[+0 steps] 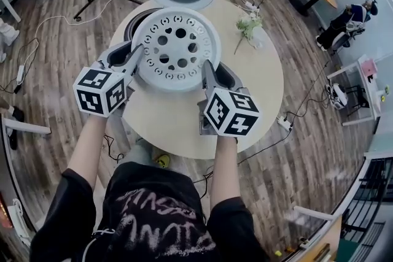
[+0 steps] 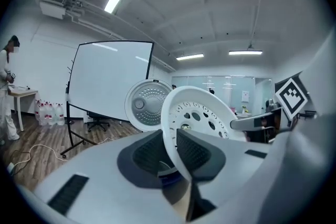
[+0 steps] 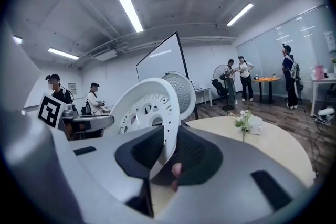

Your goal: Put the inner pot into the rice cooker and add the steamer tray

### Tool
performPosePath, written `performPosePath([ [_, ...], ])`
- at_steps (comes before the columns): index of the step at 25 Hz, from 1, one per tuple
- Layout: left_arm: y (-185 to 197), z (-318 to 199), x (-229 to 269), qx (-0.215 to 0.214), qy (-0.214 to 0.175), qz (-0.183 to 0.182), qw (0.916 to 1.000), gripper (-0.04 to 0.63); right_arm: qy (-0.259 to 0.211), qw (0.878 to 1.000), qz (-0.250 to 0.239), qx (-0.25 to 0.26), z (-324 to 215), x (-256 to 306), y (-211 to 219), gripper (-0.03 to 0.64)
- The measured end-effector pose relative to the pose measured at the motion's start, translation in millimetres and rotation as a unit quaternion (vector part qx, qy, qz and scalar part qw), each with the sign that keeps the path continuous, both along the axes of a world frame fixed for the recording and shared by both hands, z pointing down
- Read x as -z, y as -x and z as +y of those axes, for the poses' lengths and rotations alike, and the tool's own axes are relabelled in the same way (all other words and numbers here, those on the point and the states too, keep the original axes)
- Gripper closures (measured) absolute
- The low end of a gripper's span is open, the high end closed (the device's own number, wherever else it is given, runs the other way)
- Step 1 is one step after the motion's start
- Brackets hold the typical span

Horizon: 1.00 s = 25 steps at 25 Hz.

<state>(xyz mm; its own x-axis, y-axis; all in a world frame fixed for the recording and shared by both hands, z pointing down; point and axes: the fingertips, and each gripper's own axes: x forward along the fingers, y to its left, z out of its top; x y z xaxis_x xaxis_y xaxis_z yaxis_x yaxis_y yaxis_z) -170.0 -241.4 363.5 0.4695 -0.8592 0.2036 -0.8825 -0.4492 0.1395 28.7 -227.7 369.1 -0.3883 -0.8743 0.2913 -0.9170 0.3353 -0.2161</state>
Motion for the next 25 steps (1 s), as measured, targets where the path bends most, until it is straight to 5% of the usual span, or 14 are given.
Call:
performPosePath([
  [10,27.9,-36.6,-4.3,0.021,-0.026,0.005,0.9994,0.5,-0.012,0.999,0.014,0.031,-50.1,-1.1,28.4,0.538],
  [25,52.2,-108.3,-62.1,0.017,0.045,-0.009,0.9988,0.497,0.068,0.996,0.049,0.027,-124.5,-63.0,53.2,0.531],
])
